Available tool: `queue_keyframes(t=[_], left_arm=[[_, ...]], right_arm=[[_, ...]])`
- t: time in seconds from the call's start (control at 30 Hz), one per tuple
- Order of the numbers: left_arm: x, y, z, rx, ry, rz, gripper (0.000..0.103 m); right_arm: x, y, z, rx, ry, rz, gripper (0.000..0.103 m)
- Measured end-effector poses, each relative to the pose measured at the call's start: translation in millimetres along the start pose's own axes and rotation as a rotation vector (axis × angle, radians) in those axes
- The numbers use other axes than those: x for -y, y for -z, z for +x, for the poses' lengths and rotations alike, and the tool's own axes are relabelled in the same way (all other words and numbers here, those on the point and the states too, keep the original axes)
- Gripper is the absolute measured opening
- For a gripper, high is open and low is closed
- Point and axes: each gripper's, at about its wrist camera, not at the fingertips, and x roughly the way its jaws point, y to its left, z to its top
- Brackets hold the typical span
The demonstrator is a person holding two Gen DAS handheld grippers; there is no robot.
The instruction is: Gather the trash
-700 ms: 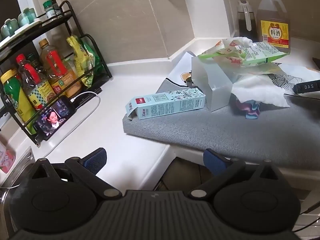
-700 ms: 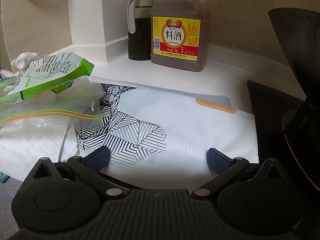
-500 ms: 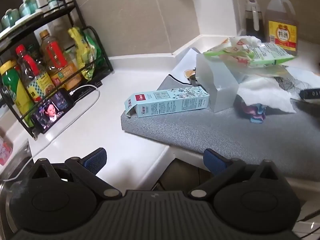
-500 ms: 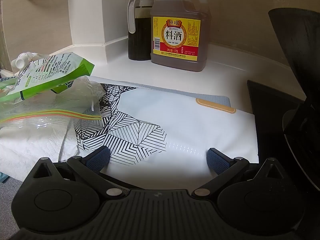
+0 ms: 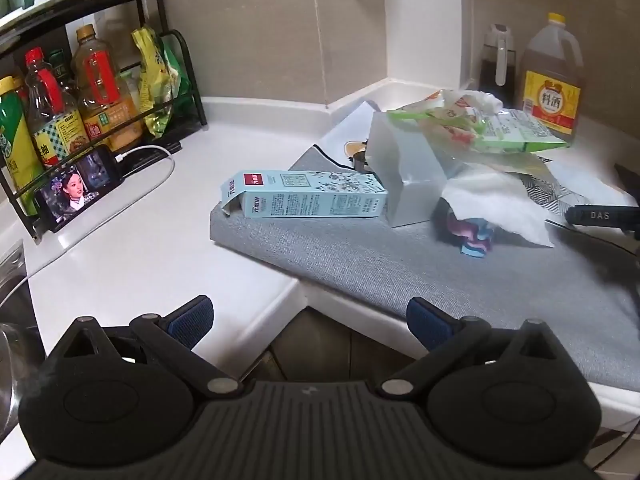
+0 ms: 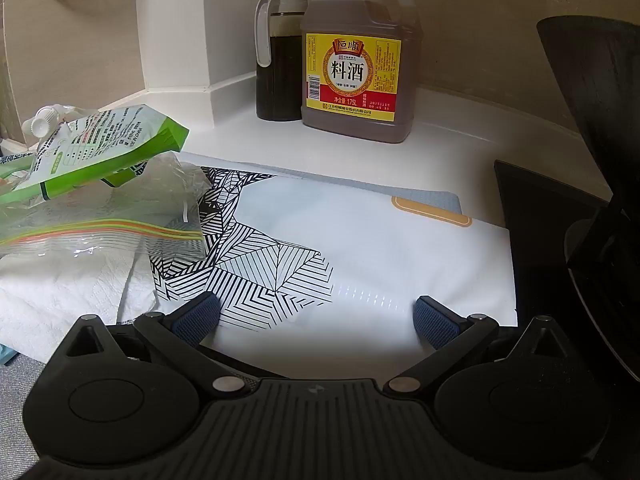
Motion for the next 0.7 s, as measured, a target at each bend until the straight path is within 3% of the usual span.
queue_keyframes(t=[0.7], left_arm=[[2.8, 20.3, -47.0, 0.031, -0.007, -0.006, 0.103]], right_arm=[[-5.8, -1.7, -1.7, 0.007, 0.021, 0.004, 0.103]])
